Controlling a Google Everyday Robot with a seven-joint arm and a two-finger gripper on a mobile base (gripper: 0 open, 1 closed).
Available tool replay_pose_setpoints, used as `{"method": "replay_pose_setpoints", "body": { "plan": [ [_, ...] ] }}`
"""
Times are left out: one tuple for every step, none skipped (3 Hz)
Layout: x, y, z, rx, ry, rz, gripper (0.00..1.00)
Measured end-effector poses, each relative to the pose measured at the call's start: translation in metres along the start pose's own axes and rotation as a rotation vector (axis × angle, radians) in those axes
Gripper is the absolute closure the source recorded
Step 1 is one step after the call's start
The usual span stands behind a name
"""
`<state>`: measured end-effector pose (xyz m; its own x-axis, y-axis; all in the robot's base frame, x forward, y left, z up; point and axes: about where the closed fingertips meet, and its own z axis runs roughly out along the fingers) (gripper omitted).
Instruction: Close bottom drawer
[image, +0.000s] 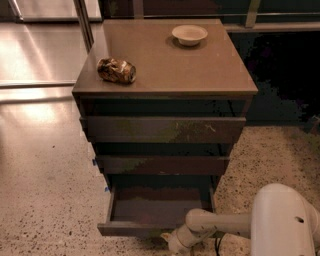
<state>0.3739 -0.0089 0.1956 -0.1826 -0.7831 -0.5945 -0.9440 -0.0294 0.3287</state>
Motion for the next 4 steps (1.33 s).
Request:
{"method": "replay_pose_setpoints", "body": {
  "plan": [
    [-0.001, -0.007, -0.002, 0.006, -0.022, 0.004, 0.0],
    [-0.008, -0.023, -0.012, 0.036, -0.044, -0.002, 0.0],
    [-0.008, -0.03, -0.02, 0.069, -0.064, 0.007, 0.0],
    [-0.008, -0.03, -0.02, 0.069, -0.064, 0.007, 0.0]
  ]
}}
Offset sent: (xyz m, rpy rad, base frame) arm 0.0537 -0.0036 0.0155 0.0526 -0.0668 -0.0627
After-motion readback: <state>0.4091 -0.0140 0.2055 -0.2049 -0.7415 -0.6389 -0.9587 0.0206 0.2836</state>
